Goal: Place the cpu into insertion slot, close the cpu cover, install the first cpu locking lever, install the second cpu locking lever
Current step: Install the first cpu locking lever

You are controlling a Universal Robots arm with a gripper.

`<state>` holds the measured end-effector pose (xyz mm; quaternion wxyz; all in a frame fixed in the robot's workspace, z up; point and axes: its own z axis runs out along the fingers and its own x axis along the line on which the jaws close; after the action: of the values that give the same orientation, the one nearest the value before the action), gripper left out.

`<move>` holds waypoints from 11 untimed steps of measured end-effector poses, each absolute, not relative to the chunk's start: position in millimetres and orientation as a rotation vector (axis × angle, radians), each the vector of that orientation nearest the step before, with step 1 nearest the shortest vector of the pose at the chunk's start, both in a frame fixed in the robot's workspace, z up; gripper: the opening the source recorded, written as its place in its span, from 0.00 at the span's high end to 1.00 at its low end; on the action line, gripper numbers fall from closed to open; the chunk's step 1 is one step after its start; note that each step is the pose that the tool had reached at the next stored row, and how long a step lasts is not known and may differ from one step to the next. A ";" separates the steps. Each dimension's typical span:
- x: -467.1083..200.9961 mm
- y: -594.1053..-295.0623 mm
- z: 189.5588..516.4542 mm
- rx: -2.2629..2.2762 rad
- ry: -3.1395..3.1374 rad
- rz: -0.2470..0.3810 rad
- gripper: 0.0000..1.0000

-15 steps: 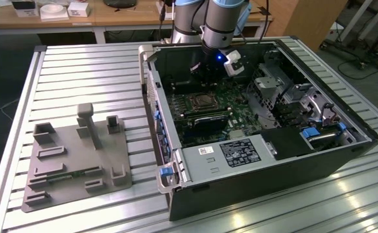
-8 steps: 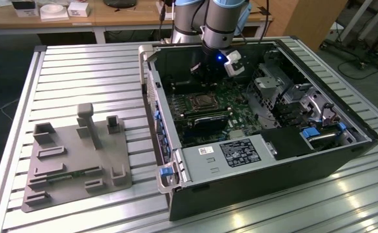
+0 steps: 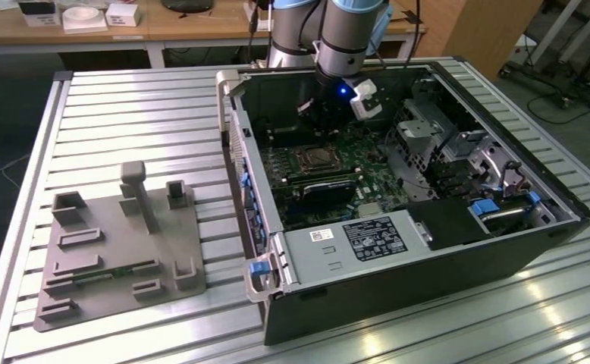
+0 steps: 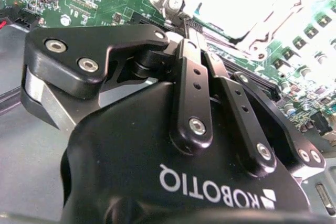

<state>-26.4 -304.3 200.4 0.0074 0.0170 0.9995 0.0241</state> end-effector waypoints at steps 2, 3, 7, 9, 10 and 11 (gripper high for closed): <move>-26.4 -304.3 200.3 0.053 3.126 0.062 0.90; -26.4 -304.3 200.2 0.053 3.125 0.055 0.90; -26.4 -304.3 200.3 0.054 3.126 0.051 0.90; -26.4 -304.3 200.2 0.054 3.126 0.052 0.90; -26.4 -304.3 200.2 0.054 3.126 0.052 0.90; -26.4 -304.2 200.2 0.054 3.126 0.052 0.90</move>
<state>-26.4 -304.2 200.2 0.0075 0.0171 0.9997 0.0165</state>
